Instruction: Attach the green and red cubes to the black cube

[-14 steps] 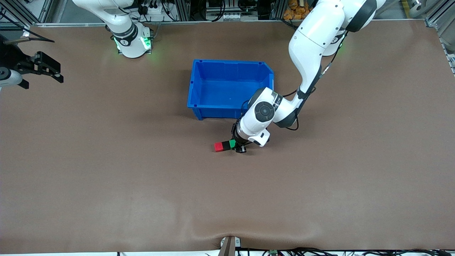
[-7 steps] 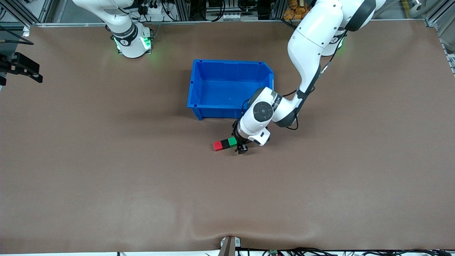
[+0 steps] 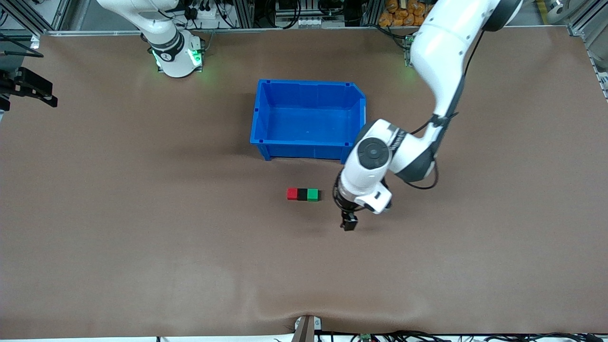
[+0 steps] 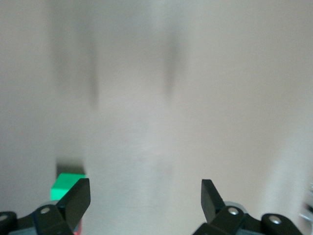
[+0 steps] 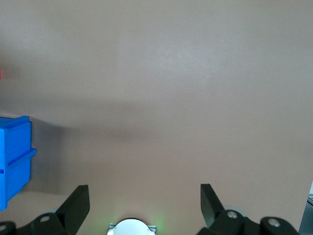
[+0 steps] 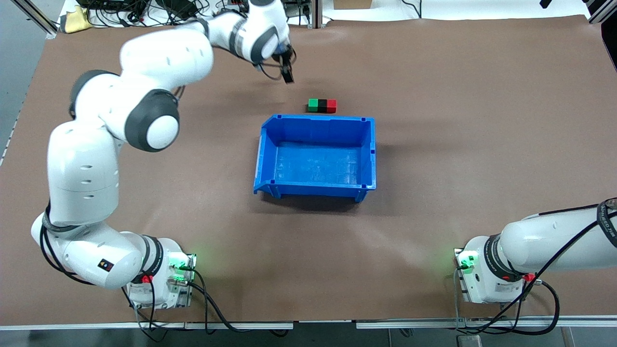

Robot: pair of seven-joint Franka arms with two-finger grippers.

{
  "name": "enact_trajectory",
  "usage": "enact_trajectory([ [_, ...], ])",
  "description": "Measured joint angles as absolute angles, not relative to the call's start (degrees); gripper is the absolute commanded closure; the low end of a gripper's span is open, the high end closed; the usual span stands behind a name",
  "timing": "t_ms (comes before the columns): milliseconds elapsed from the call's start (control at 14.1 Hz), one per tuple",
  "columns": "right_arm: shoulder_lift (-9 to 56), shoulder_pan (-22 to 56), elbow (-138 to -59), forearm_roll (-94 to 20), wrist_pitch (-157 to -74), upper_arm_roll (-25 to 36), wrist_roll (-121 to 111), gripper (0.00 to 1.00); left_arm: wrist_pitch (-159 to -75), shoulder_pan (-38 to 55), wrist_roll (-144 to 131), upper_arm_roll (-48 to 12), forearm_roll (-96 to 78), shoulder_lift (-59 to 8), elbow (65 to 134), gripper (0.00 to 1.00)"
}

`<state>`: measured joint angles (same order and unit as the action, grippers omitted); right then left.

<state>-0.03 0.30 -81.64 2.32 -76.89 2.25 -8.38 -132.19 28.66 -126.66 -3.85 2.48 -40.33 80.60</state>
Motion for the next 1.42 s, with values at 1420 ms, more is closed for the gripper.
enact_trajectory([
  [1420,0.1,0.3,-81.3,2.2,-76.8,2.1,-7.3,0.0,-101.2,5.0,-32.1,-3.6,2.7,-0.1,94.4,0.0],
])
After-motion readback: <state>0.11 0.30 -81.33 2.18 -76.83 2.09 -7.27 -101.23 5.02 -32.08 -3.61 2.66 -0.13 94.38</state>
